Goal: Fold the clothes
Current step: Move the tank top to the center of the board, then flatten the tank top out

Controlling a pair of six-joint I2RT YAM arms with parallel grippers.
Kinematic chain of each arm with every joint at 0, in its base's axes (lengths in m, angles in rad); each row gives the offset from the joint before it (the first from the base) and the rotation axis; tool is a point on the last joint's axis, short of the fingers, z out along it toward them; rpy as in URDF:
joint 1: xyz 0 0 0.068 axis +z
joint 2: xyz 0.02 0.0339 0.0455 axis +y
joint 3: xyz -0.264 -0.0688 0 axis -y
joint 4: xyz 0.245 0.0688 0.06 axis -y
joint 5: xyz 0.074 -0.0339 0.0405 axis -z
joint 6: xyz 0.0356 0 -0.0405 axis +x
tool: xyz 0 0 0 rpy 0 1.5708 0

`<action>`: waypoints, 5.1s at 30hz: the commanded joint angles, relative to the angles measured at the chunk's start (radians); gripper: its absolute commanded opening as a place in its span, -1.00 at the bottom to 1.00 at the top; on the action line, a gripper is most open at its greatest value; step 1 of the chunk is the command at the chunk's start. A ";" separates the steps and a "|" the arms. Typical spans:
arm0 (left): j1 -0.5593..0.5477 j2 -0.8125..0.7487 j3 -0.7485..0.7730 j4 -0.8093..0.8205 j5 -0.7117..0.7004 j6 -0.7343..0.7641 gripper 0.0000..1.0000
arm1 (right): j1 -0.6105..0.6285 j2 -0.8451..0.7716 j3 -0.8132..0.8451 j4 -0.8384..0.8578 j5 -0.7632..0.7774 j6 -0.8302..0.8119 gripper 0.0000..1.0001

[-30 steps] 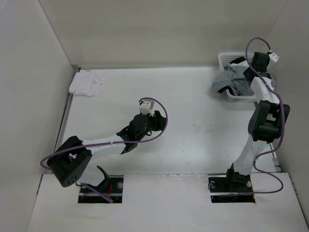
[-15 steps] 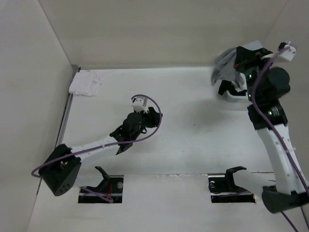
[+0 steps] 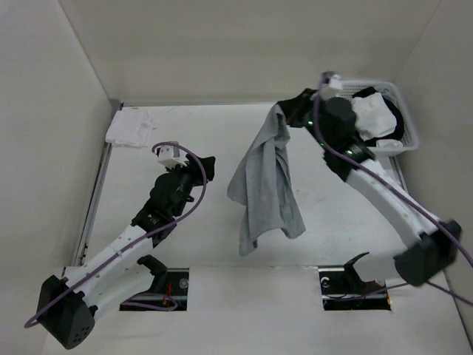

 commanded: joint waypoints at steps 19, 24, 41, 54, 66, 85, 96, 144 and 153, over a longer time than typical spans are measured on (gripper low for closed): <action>-0.268 0.562 0.147 -0.054 0.011 0.082 -0.38 | -0.011 0.081 -0.571 0.079 0.173 0.166 -0.84; -0.237 0.611 0.152 -0.037 -0.032 0.049 -0.33 | 0.000 0.005 -0.734 0.039 0.174 0.251 -0.02; -0.334 0.757 0.080 0.073 0.196 -0.152 -0.25 | 0.213 0.071 -0.762 -0.001 0.173 0.407 -0.14; -0.283 0.748 0.051 0.080 0.181 -0.159 -0.74 | 0.171 0.214 -0.612 -0.042 0.167 0.366 -0.94; -0.141 0.736 0.111 0.185 0.181 -0.261 -0.88 | 0.083 -0.209 -0.352 -0.109 0.226 0.134 -1.00; 0.063 0.294 0.155 0.009 0.031 -0.125 -0.88 | 0.013 -0.167 0.166 -0.119 0.098 0.037 -0.99; 0.208 0.687 0.646 0.086 0.101 -0.172 -0.91 | -0.005 0.004 0.509 -0.151 -0.042 0.053 -0.98; 0.192 0.910 0.859 -0.126 -0.012 0.159 -0.30 | 0.259 -0.098 -0.677 -0.025 0.216 0.252 -0.77; 0.343 0.581 0.205 0.027 -0.066 -0.204 -0.22 | 0.390 0.325 -0.303 0.113 0.079 0.085 -0.36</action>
